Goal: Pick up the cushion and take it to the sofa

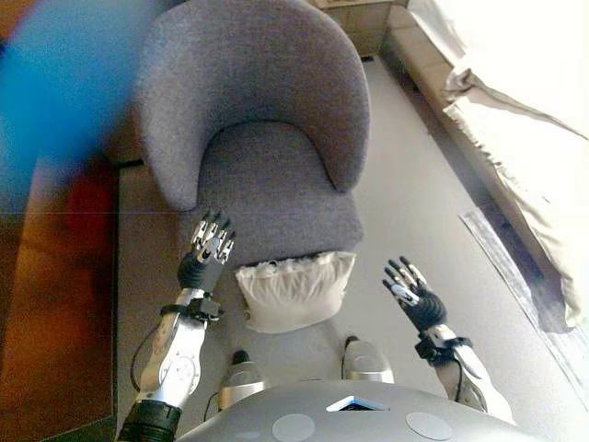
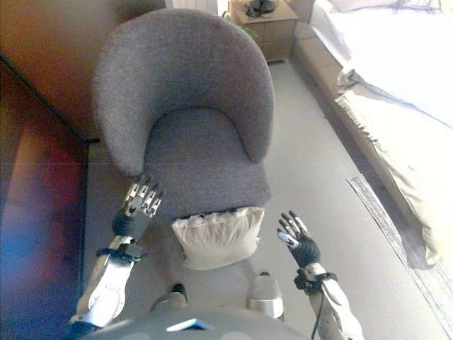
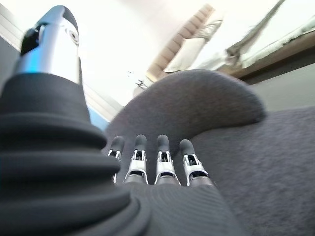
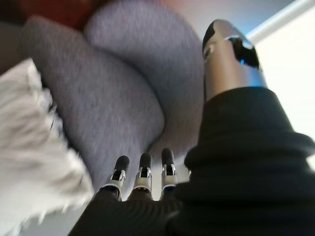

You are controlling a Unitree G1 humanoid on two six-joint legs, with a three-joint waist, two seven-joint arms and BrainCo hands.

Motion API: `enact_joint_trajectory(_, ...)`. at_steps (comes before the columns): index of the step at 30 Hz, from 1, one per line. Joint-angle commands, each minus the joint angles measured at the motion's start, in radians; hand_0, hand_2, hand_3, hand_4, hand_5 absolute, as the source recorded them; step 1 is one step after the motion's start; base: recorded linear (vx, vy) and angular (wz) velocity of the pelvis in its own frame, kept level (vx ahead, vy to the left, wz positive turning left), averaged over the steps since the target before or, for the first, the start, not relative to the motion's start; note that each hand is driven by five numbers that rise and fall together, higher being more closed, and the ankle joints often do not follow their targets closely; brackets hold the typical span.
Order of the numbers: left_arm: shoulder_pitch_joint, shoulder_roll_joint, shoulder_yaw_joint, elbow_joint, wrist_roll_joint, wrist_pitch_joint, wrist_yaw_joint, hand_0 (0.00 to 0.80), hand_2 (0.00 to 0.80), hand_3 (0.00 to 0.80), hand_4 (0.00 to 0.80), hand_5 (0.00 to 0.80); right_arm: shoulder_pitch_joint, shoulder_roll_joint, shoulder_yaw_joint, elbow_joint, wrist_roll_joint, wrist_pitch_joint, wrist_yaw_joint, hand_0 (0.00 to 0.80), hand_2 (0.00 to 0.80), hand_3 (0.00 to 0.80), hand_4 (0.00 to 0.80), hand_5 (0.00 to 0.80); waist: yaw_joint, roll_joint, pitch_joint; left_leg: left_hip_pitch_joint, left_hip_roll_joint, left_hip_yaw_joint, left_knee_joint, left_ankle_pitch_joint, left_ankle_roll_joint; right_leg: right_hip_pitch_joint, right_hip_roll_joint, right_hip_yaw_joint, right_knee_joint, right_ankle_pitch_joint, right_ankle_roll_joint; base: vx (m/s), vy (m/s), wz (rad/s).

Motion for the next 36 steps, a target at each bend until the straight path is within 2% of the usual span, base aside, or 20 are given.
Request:
enact_joint_trajectory(1, 0.065, 0.044, 0.036, -0.087, 0.041, -0.041, 0.003, 0.000, 0.000, 0.000, 0.000, 0.000, -0.012, 0.030, 0.023, -0.065, 0.005, -0.073, 0.012, 0.000, 0.000, 0.000, 0.000, 0.000, 0.024, -0.006, -0.019, -0.099, -0.031, -0.045, 0.084, -0.039, 0.121, -0.023, -0.097, 0.022, 0.214, 0.261, -0.019, 0.156, 0.253, -0.22)
enact_joint_trajectory(3, 0.080, 0.048, 0.065, -0.079, 0.039, -0.042, 0.004, 0.000, 0.000, 0.000, 0.000, 0.000, -0.008, 0.038, 0.031, -0.060, -0.004, -0.067, 0.027, 0.000, 0.000, 0.000, 0.000, 0.000, 0.033, -0.003, -0.011, -0.075, -0.041, -0.038, 0.079, -0.049, 0.125, -0.063, -0.099, 0.008, 0.219, 0.265, -0.029, 0.185, 0.113, -0.57)
enact_joint_trajectory(7, 0.108, 0.059, 0.109, -0.086, 0.034, -0.049, 0.007, 0.000, 0.000, 0.000, 0.000, 0.000, 0.010, 0.031, 0.019, -0.065, 0.005, -0.032, 0.025, 0.000, 0.000, 0.000, 0.000, 0.000, 0.022, -0.047, -0.003, -0.038, -0.049, -0.031, 0.090, -0.100, 0.109, -0.079, -0.043, 0.005, -0.112, 0.291, 0.006, 0.229, -0.156, -0.65)
enact_joint_trajectory(8, 0.104, 0.067, 0.108, -0.086, 0.027, -0.049, 0.003, 0.000, 0.000, 0.000, 0.000, 0.000, 0.018, 0.024, 0.016, -0.066, 0.019, -0.029, 0.018, 0.000, 0.000, 0.000, 0.000, 0.000, 0.008, -0.061, -0.004, -0.025, -0.053, -0.032, 0.087, -0.119, 0.110, -0.095, -0.009, 0.019, -0.193, 0.307, 0.020, 0.311, -0.209, -0.35)
enact_joint_trajectory(9, 0.097, 0.073, 0.106, -0.090, 0.021, -0.043, 0.005, 0.000, 0.000, 0.000, 0.000, 0.000, 0.024, 0.019, 0.011, -0.060, 0.028, -0.024, 0.019, 0.000, 0.000, 0.000, 0.000, 0.000, -0.003, -0.075, -0.005, -0.004, -0.055, -0.033, 0.079, -0.133, 0.112, -0.118, 0.017, 0.012, -0.235, 0.328, 0.031, 0.342, -0.206, -0.33)
enact_joint_trajectory(11, 0.093, 0.070, 0.105, -0.089, 0.015, -0.044, 0.000, 0.000, 0.000, 0.000, 0.000, 0.000, 0.025, 0.019, 0.001, -0.048, 0.030, 0.000, 0.030, 0.000, 0.000, 0.000, 0.000, 0.000, -0.006, -0.087, -0.009, 0.042, -0.042, -0.021, 0.061, -0.143, 0.109, -0.130, 0.039, -0.038, -0.237, 0.325, 0.033, 0.299, -0.191, -0.24)
enact_joint_trajectory(13, 0.093, 0.063, 0.108, -0.090, 0.006, -0.033, -0.010, 0.000, 0.000, 0.000, 0.000, 0.000, 0.033, 0.024, -0.014, -0.034, 0.012, 0.019, 0.050, 0.000, 0.000, 0.000, 0.000, 0.000, -0.010, -0.088, -0.024, 0.054, -0.021, -0.011, 0.045, -0.139, 0.105, -0.109, 0.045, -0.038, -0.220, 0.285, 0.031, 0.258, -0.196, 0.10)
enact_joint_trajectory(14, 0.088, 0.051, 0.100, -0.089, 0.012, -0.018, -0.009, 0.000, 0.000, 0.000, 0.000, 0.000, 0.038, 0.031, -0.023, -0.032, -0.007, 0.025, 0.041, 0.000, 0.000, 0.000, 0.000, 0.000, -0.018, -0.086, -0.037, 0.053, 0.005, -0.004, 0.043, -0.120, 0.098, -0.095, 0.054, -0.029, -0.188, 0.249, 0.024, 0.268, -0.223, 0.30)
enact_joint_trajectory(16, 0.082, 0.042, 0.081, -0.099, 0.004, -0.005, -0.014, 0.000, 0.000, 0.000, 0.000, 0.000, 0.044, 0.023, -0.016, -0.052, -0.011, 0.015, 0.049, 0.000, 0.000, 0.000, 0.000, 0.000, -0.027, -0.083, -0.045, 0.059, 0.054, 0.013, 0.043, -0.084, 0.074, -0.083, 0.062, -0.046, -0.155, 0.200, 0.006, 0.224, -0.200, 0.34)
enact_joint_trajectory(18, 0.071, 0.030, 0.054, -0.104, 0.014, -0.012, 0.012, 0.000, 0.000, 0.000, 0.000, 0.000, 0.036, 0.004, -0.004, -0.058, -0.009, 0.000, 0.035, 0.000, 0.000, 0.000, 0.000, 0.000, -0.032, -0.079, -0.049, 0.051, 0.105, 0.031, 0.075, -0.016, 0.047, -0.066, 0.084, -0.070, -0.139, 0.164, -0.028, 0.187, -0.188, 0.48)
enact_joint_trajectory(20, 0.065, 0.020, 0.034, -0.107, 0.019, -0.026, 0.038, 0.000, 0.000, 0.000, 0.000, 0.000, 0.024, -0.017, -0.003, -0.064, -0.001, 0.003, 0.040, 0.000, 0.000, 0.000, 0.000, 0.000, -0.032, -0.078, -0.048, 0.022, 0.128, 0.043, 0.142, 0.029, 0.035, -0.047, 0.100, -0.082, -0.142, 0.146, -0.053, 0.151, -0.178, 0.47)
enact_joint_trajectory(21, 0.062, 0.016, 0.027, -0.107, 0.027, -0.028, 0.045, 0.000, 0.000, 0.000, 0.000, 0.000, 0.020, -0.028, -0.007, -0.068, -0.005, 0.002, 0.045, 0.000, 0.000, 0.000, 0.000, 0.000, -0.028, -0.081, -0.044, -0.014, 0.131, 0.056, 0.219, 0.047, 0.034, -0.029, 0.104, -0.094, -0.147, 0.136, -0.069, 0.140, -0.172, 0.44)
enact_joint_trajectory(23, 0.058, 0.011, 0.021, -0.102, 0.044, -0.028, 0.053, 0.000, 0.000, 0.000, 0.000, 0.000, 0.013, -0.041, -0.006, -0.056, -0.021, -0.016, 0.050, 0.000, 0.000, 0.000, 0.000, 0.000, -0.018, -0.082, -0.035, -0.068, 0.108, 0.062, 0.294, 0.038, 0.038, -0.008, 0.100, -0.109, -0.155, 0.129, -0.080, 0.143, -0.093, 0.48)
enact_joint_trajectory(25, 0.065, 0.009, 0.026, -0.094, 0.076, -0.028, 0.061, 0.000, 0.000, 0.000, 0.000, 0.000, 0.001, -0.051, -0.005, -0.042, -0.024, -0.022, 0.053, 0.000, 0.000, 0.000, 0.000, 0.000, -0.002, -0.072, -0.023, -0.095, 0.064, 0.043, 0.288, 0.019, 0.046, 0.005, 0.097, -0.107, -0.154, 0.122, -0.076, 0.145, 0.030, 0.30)
enact_joint_trajectory(28, 0.048, 0.028, 0.028, -0.037, 0.241, -0.036, 0.125, 0.000, 0.000, 0.000, 0.000, 0.000, -0.061, -0.042, 0.016, 0.012, -0.045, -0.049, 0.027, 0.000, 0.000, 0.000, 0.000, 0.000, 0.033, -0.038, 0.001, -0.115, 0.005, 0.024, 0.124, 0.001, 0.059, 0.005, 0.096, -0.113, -0.140, 0.106, -0.060, 0.075, 0.123, 0.14)
enact_joint_trajectory(29, 0.040, 0.042, 0.029, -0.016, 0.296, -0.037, 0.147, 0.000, 0.000, 0.000, 0.000, 0.000, -0.079, -0.043, 0.025, 0.018, -0.048, -0.052, 0.008, 0.000, 0.000, 0.000, 0.000, 0.000, 0.040, -0.033, 0.008, -0.113, 0.000, 0.012, 0.101, -0.005, 0.062, 0.001, 0.088, -0.119, -0.138, 0.107, -0.057, 0.044, 0.127, 0.05)
enact_joint_trajectory(32, 0.043, 0.064, 0.036, 0.041, 0.370, -0.016, 0.172, 0.000, 0.000, 0.000, 0.000, 0.000, -0.088, -0.035, 0.024, 0.025, -0.068, -0.044, -0.013, 0.000, 0.000, 0.000, 0.000, 0.000, 0.043, -0.017, 0.011, -0.097, -0.019, 0.012, 0.066, -0.021, 0.073, -0.004, 0.068, -0.133, -0.136, 0.113, -0.046, 0.086, 0.191, -0.03)
enact_joint_trajectory(35, 0.047, 0.076, 0.057, 0.084, 0.366, -0.016, 0.141, 0.000, 0.000, 0.000, 0.000, 0.000, -0.103, -0.023, 0.016, 0.052, -0.113, -0.059, -0.020, 0.000, 0.000, 0.000, 0.000, 0.000, 0.057, -0.004, 0.029, -0.112, -0.037, 0.027, 0.081, -0.035, 0.090, -0.024, 0.021, -0.162, -0.108, 0.123, -0.031, 0.035, 0.203, -0.03)
enact_joint_trajectory(36, 0.045, 0.077, 0.062, 0.101, 0.375, -0.026, 0.123, 0.000, 0.000, 0.000, 0.000, 0.000, -0.112, -0.014, 0.012, 0.069, -0.121, -0.063, -0.023, 0.000, 0.000, 0.000, 0.000, 0.000, 0.066, 0.002, 0.044, -0.125, -0.043, 0.033, 0.099, -0.044, 0.099, -0.040, -0.011, -0.177, -0.066, 0.129, -0.033, 0.002, 0.221, -0.08)
